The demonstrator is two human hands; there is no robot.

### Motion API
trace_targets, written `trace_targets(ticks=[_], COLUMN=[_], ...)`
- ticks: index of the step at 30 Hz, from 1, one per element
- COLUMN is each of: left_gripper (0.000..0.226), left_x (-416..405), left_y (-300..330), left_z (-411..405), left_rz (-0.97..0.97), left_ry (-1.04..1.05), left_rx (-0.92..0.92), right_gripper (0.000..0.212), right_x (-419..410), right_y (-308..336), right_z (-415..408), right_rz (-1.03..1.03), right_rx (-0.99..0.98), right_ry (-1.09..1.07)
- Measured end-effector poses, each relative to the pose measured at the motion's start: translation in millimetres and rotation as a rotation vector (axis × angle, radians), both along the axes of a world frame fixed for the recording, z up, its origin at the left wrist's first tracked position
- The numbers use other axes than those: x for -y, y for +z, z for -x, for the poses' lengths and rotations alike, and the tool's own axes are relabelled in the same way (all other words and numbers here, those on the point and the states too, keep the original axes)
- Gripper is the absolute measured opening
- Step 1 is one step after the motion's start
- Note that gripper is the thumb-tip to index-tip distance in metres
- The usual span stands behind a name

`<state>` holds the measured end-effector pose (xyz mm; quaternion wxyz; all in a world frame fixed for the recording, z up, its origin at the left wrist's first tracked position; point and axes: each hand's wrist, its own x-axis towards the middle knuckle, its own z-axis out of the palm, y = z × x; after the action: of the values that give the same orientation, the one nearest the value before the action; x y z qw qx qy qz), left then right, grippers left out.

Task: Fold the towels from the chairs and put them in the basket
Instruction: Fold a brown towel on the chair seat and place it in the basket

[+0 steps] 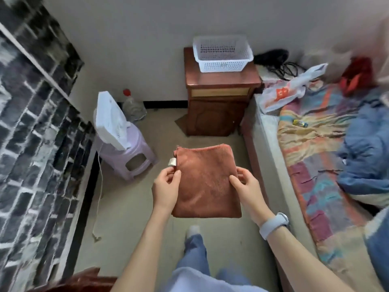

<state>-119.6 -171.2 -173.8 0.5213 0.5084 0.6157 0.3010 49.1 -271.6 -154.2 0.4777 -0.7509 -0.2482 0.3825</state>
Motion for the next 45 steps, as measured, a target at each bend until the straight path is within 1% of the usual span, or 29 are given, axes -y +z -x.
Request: trace_targets(ticks=[6,10,13,18,22,25,29,34,38,41,43,45], left_gripper=[0.026,0.028,0.027,0.028,0.030,0.030,0.031,0.032,0.031,0.033,0.038,0.043], left_x=[-116,-188,-248,-356,-440,-494,-555,-599,-609,-608,-605,-600], left_y=[14,8,1,-3,0,-4,-25,-66,-93,-102,-105,-102], left_z=[-75,-136,-185,-274,-341,-384,-428,-461,-471,-472,-472,-471], left_rz=[-0.016,0.020,0.010,0.014,0.021,0.027,0.060,0.103,0.153,0.186,0.180,0.103], left_ry=[-0.092,-0.109,-0.113,-0.052,-0.045,-0.038,-0.014,-0.012,0.020,0.025,-0.012,-0.068], left_rx=[-0.007,0.018,0.002,-0.006,-0.047,-0.073,-0.104,-0.185,-0.259,-0.343,-0.378,-0.400], right_gripper=[0.023,0.023,0.025,0.026,0.022,0.020,0.019,0.022,0.035,0.035,0.037,0.043], right_x=[-102,-172,-232,-350,-438,-496,-563,-613,-631,-638,-642,-643], right_y=[11,1,-12,-22,-19,-22,-46,-91,-125,-142,-150,-156], right_z=[-64,-124,-175,-267,-330,-369,-407,-430,-439,-440,-441,-441], right_rz=[-0.007,-0.019,-0.016,-0.010,-0.008,0.001,0.031,0.074,0.194,0.253,0.301,0.353], right_rx=[-0.001,0.004,-0.008,-0.027,-0.005,0.004,0.021,-0.006,-0.087,-0.142,-0.170,-0.130], right_ry=[-0.100,-0.122,-0.119,-0.062,-0.076,-0.071,-0.039,-0.053,-0.043,-0.024,-0.001,0.060])
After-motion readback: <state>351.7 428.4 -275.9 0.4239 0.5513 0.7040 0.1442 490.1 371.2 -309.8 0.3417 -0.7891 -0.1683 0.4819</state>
